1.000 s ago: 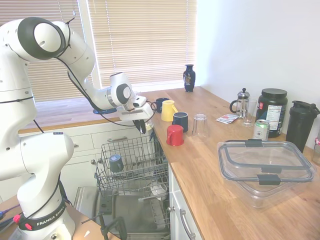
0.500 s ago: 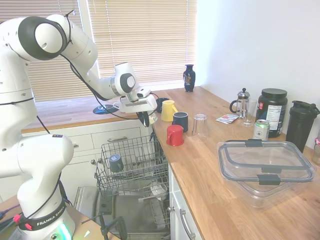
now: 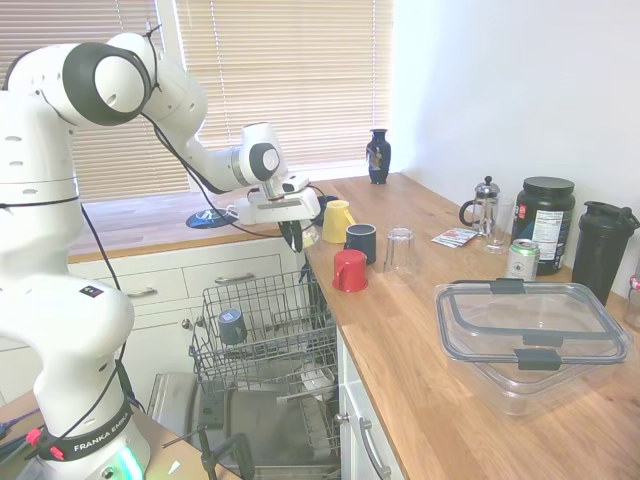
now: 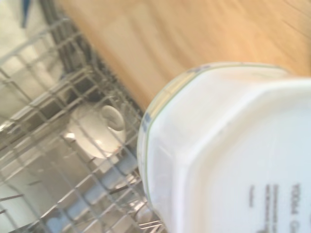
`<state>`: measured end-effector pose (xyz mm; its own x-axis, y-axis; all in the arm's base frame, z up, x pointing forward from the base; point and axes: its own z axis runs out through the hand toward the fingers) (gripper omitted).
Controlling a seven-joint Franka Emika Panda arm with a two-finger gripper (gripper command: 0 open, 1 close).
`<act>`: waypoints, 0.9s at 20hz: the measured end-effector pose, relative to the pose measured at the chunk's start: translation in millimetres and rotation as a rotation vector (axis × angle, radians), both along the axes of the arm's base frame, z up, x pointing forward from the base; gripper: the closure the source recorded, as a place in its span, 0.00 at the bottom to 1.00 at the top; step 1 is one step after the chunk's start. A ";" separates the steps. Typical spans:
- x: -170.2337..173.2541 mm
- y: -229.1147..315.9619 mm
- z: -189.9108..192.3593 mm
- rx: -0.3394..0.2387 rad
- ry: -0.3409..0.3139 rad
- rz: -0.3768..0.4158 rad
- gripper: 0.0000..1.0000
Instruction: Unload a mug from dishwasher
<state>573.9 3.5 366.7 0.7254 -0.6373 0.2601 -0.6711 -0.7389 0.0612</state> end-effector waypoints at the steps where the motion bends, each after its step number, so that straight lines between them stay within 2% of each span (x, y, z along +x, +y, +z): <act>1: 1.1 -4.4 -1.2 0.000 0.002 -0.005 1.00; 18: 38.6 -22.0 -32.0 0.016 0.028 -0.028 1.00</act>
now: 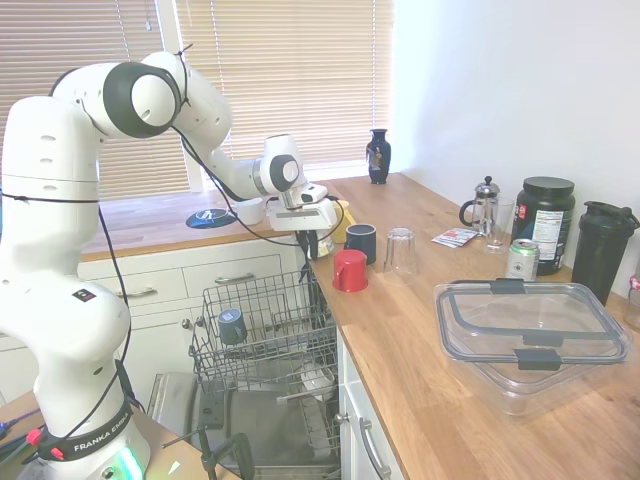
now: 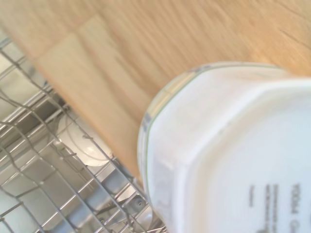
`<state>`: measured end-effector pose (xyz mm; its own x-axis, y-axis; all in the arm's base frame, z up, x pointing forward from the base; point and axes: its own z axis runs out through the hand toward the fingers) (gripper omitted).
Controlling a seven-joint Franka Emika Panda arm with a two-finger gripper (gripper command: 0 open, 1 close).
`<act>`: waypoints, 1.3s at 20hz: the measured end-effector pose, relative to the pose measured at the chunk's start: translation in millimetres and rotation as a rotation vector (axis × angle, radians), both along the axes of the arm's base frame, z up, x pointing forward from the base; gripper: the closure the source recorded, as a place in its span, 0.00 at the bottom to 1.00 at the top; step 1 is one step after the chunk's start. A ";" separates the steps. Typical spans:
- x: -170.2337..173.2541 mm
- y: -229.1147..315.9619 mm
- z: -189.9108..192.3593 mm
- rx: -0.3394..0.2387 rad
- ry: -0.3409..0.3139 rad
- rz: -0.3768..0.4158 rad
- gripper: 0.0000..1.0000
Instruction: Unload a mug from dishwasher
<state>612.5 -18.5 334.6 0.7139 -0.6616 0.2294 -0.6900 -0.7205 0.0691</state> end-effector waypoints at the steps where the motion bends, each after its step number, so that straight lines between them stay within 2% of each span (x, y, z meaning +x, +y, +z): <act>1: 0.3 -3.8 -1.2 0.001 0.003 0.000 1.00; 24: 22.8 -9.3 -1.2 0.004 0.044 -0.022 1.00; 25: 23.5 -9.6 -1.1 0.006 0.047 -0.025 0.00; 26: 24.0 -9.7 -1.2 0.007 0.048 -0.026 0.00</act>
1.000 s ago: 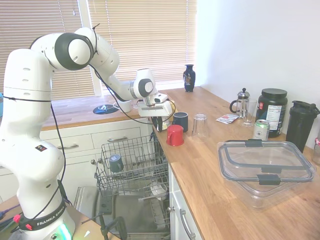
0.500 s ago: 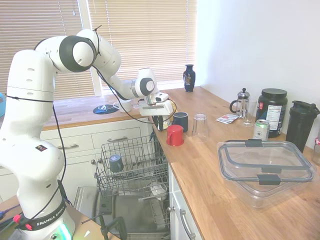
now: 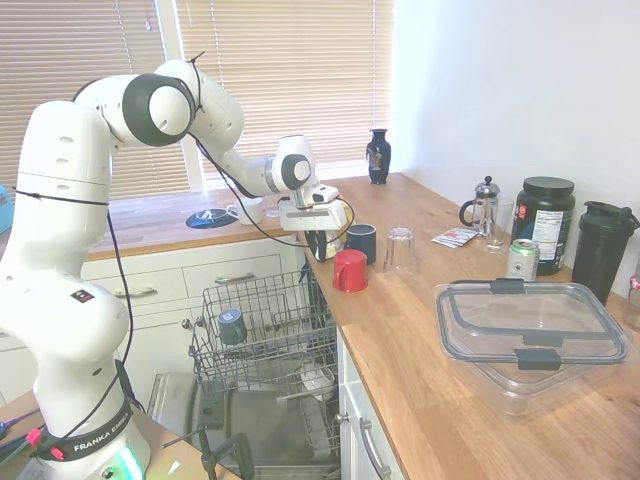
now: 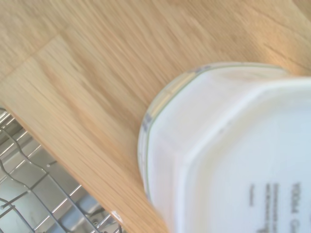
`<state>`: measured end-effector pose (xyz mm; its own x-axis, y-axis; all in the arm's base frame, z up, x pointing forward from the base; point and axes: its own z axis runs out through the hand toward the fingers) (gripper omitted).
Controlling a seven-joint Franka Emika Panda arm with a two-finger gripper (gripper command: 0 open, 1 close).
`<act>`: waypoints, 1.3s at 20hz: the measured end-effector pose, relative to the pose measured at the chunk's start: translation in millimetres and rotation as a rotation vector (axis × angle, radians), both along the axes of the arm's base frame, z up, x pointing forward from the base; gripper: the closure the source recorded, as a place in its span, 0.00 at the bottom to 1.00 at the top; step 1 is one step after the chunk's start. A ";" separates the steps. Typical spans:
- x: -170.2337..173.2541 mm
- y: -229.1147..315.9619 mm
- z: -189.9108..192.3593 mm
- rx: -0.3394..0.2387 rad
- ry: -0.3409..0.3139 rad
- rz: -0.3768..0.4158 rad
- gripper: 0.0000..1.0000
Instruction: Unload a mug from dishwasher
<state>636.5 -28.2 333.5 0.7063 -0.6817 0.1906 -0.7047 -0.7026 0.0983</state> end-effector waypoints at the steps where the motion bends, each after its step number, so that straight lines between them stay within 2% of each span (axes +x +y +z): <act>1: 0.4 -0.2 -0.1 0.001 0.002 -0.002 0.00; 20: 1.1 -20.9 1.9 0.022 0.001 -0.034 0.00; 26: 0.8 -16.6 4.1 0.025 -0.005 -0.019 0.00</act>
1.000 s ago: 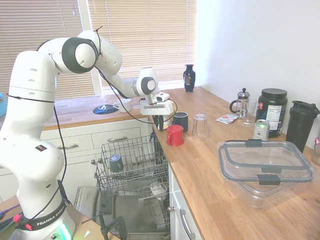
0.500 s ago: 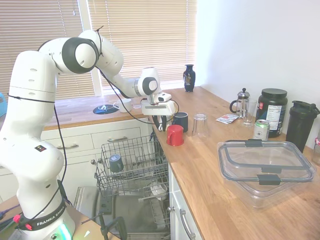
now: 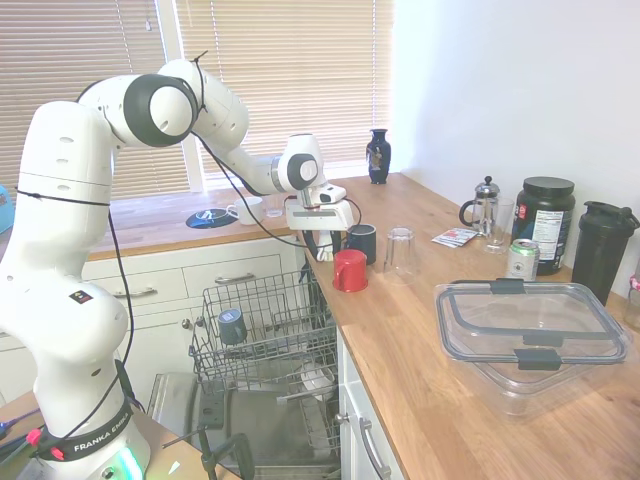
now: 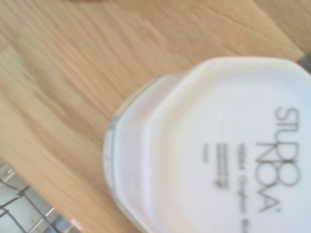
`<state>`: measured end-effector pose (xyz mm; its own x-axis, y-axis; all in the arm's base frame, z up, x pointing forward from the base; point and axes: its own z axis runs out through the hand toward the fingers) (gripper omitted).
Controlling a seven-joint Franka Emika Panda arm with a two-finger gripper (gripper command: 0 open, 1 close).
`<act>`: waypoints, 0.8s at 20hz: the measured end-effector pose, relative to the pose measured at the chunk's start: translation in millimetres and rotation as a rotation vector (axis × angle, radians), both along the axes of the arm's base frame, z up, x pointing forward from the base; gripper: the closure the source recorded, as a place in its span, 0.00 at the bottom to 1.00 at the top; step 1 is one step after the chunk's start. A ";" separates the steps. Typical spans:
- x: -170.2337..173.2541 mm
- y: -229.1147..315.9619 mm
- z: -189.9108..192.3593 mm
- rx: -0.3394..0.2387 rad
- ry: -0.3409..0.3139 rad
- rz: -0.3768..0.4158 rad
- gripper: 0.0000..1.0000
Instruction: Unload a mug from dishwasher
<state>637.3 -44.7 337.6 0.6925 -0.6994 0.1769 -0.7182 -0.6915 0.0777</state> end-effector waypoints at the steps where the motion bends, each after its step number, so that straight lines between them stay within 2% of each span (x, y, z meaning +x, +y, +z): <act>1: -0.9 3.4 0.2 0.001 -0.001 0.006 0.00; 7: -17.1 12.8 1.8 0.009 -0.009 0.022 0.00; 16: -54.2 16.4 41.3 0.024 -0.064 0.028 0.00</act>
